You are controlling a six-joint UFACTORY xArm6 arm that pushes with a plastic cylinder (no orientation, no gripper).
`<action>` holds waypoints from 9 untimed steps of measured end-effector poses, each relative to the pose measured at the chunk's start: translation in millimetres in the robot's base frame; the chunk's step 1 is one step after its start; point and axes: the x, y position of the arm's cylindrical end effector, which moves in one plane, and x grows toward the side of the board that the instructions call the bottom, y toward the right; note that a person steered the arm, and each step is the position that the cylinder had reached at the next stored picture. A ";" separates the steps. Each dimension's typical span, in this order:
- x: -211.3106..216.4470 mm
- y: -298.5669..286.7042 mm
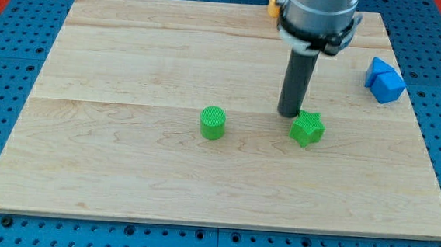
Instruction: Push the green green circle closer to the green star
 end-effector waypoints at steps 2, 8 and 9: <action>-24.2 -29.9; 66.0 -86.2; 65.8 -62.7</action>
